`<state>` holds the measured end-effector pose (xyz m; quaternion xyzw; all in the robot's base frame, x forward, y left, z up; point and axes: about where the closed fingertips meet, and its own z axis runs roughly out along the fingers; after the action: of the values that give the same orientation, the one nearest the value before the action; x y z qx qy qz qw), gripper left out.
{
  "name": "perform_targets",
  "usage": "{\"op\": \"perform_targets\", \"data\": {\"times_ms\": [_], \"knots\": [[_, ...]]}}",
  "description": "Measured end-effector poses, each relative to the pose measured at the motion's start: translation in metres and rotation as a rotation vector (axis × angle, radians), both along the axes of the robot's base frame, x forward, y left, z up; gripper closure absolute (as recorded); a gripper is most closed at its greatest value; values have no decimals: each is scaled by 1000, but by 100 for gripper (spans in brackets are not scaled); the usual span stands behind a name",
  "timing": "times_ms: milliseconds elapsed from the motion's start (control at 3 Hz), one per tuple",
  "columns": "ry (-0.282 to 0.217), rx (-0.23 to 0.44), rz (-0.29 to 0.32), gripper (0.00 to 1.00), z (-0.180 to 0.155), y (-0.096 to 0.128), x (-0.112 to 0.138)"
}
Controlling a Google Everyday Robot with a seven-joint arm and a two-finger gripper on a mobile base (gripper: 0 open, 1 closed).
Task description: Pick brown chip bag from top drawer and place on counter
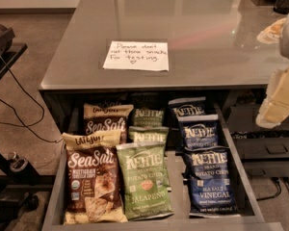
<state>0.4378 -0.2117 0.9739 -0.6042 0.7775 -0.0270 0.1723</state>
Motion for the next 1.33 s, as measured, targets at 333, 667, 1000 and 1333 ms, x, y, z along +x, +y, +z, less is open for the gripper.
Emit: {"op": "perform_targets", "data": {"times_ms": [333, 667, 1000, 1333], "knots": [[14, 116, 12, 0, -27, 23, -3], [40, 292, 45, 0, -54, 80, -3], [84, 463, 92, 0, -77, 149, -2], [161, 620, 175, 0, -99, 234, -5]]}}
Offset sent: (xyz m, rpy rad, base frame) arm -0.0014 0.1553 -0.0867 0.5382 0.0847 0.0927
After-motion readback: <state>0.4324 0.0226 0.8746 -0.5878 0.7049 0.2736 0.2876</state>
